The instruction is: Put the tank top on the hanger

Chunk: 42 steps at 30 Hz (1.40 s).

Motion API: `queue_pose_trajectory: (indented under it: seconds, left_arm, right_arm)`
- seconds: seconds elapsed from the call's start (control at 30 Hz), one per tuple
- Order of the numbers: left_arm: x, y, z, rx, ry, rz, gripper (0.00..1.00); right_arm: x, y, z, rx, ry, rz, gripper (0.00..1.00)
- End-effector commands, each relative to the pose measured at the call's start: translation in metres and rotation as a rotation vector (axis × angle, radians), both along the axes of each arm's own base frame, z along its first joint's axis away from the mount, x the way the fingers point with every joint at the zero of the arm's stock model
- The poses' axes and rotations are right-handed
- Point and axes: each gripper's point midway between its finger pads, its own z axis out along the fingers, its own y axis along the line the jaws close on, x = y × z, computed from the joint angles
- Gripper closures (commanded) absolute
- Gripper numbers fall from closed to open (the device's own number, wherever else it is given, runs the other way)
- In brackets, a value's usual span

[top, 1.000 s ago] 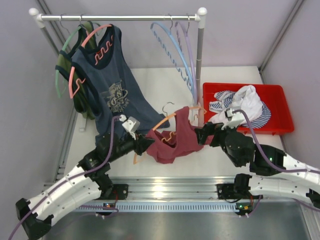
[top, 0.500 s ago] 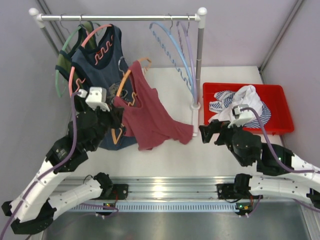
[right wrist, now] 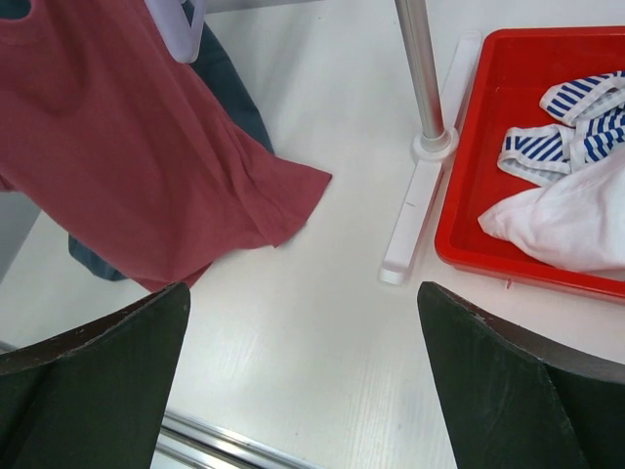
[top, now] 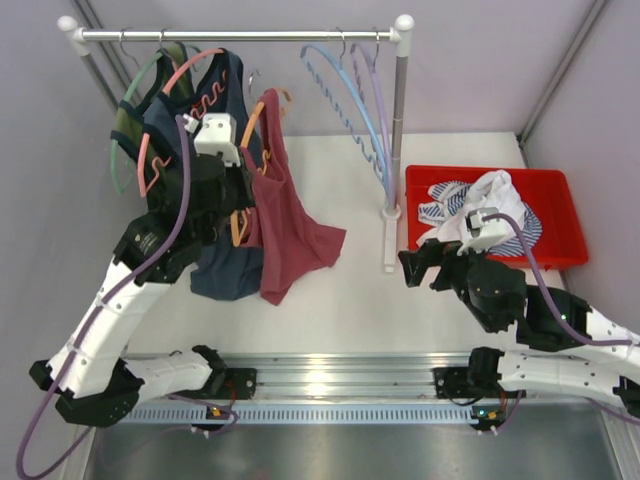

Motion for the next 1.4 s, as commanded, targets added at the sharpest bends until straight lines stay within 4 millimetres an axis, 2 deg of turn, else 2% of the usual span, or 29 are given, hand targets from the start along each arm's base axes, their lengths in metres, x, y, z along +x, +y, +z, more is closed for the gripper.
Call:
queue_pose_trajectory:
  seconds: [0.0, 0.2, 0.5, 0.67, 0.83, 0.87, 0.93, 0.97, 1.2, 1.3, 1.33, 1.37]
  left_arm:
    - [0.009, 0.008, 0.053, -0.091, -0.129, -0.002, 1.00]
    - [0.020, 0.018, 0.079, -0.108, -0.180, 0.016, 1.00]
    - [0.027, 0.030, 0.106, -0.133, -0.235, 0.062, 1.00]
    - [0.049, 0.029, 0.111, -0.142, -0.233, 0.064, 1.00]
    - [0.071, 0.035, 0.104, -0.180, -0.204, 0.041, 1.00]
    - [0.076, 0.041, 0.101, -0.180, -0.198, 0.053, 1.00]
    - [0.082, 0.037, 0.095, -0.189, -0.189, 0.014, 1.00]
    - [0.087, 0.043, 0.089, -0.188, -0.176, 0.020, 1.00]
    - [0.089, 0.044, 0.064, -0.213, -0.120, -0.017, 1.00]
    - [0.082, 0.045, 0.060, -0.211, -0.111, -0.018, 0.88]
    - [0.081, 0.045, 0.062, -0.212, -0.117, -0.018, 0.82]
    - [0.076, 0.046, 0.063, -0.214, -0.124, -0.020, 0.70]
  right_arm:
    - [-0.004, 0.000, 0.023, 0.057, -0.024, 0.024, 0.00]
    - [-0.005, -0.002, 0.023, 0.062, -0.023, 0.030, 0.00]
    - [-0.006, 0.002, 0.020, 0.068, -0.019, 0.039, 0.00]
    - [-0.006, 0.003, 0.022, 0.069, -0.021, 0.048, 0.00]
    - [-0.007, 0.002, 0.023, 0.070, -0.019, 0.052, 0.00]
    - [-0.008, 0.001, 0.023, 0.078, -0.018, 0.052, 0.00]
    - [-0.008, 0.001, 0.023, 0.076, -0.018, 0.051, 0.00]
    - [-0.008, 0.000, 0.023, 0.078, -0.017, 0.052, 0.00]
    - [-0.009, -0.001, 0.018, 0.071, -0.009, 0.050, 0.00]
    - [-0.009, 0.000, 0.017, 0.066, -0.008, 0.051, 0.00]
    - [-0.009, -0.001, 0.016, 0.066, -0.009, 0.049, 0.00]
    - [-0.009, 0.000, 0.017, 0.067, -0.009, 0.051, 0.00]
